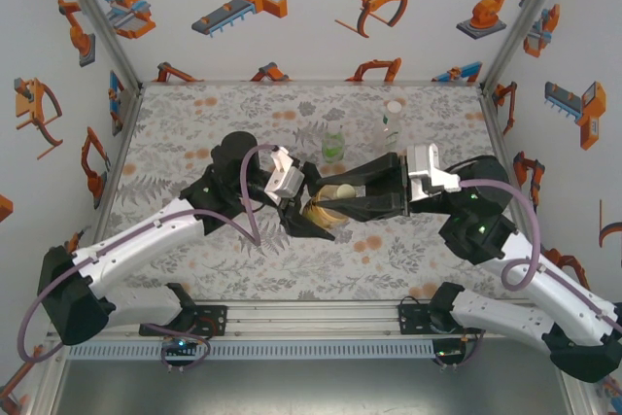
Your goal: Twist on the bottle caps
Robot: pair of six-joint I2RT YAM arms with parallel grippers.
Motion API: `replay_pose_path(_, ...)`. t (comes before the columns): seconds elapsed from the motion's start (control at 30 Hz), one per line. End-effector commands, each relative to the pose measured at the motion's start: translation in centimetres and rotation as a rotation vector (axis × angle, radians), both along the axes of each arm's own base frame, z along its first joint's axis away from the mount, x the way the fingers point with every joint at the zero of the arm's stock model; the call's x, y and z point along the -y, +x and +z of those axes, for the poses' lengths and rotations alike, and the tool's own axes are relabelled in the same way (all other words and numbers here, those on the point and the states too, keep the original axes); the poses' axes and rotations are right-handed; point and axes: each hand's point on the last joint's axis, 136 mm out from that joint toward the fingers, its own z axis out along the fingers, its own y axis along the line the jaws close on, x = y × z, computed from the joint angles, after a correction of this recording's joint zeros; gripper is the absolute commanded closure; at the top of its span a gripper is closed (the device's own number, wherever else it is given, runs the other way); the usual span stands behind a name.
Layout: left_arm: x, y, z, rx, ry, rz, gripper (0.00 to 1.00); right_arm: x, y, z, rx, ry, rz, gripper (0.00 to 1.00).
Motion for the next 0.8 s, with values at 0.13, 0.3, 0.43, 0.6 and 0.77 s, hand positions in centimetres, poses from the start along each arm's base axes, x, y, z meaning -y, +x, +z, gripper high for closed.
replay_pose_path(0.13, -0.1, 4.4, 1.7, 0.091, -0.089, 0.341, 1.00, 0.7, 3.4, -0.4, -0.056, 0.018, -0.223, 1.00)
replay_pose_path(0.3, -0.4, 7.6, 1.7, 0.120, -0.113, 0.541, 1.00, 1.2, 8.3, -0.1, -0.136, 0.064, -0.467, 1.00)
replay_pose_path(0.43, -0.5, 9.0, 2.0, 0.134, -0.124, 0.621, 1.00, 2.0, 12.5, -0.3, -0.262, 0.120, -0.651, 1.00)
replay_pose_path(0.6, -0.2, 9.7, 1.8, 0.133, -0.112, 0.646, 1.00, 2.7, 15.5, -1.2, -0.404, 0.189, -0.760, 1.00)
replay_pose_path(0.77, -0.2, 9.9, 1.6, 0.135, -0.102, 0.655, 1.00, 2.2, 15.3, -1.1, -0.411, 0.180, -0.730, 1.00)
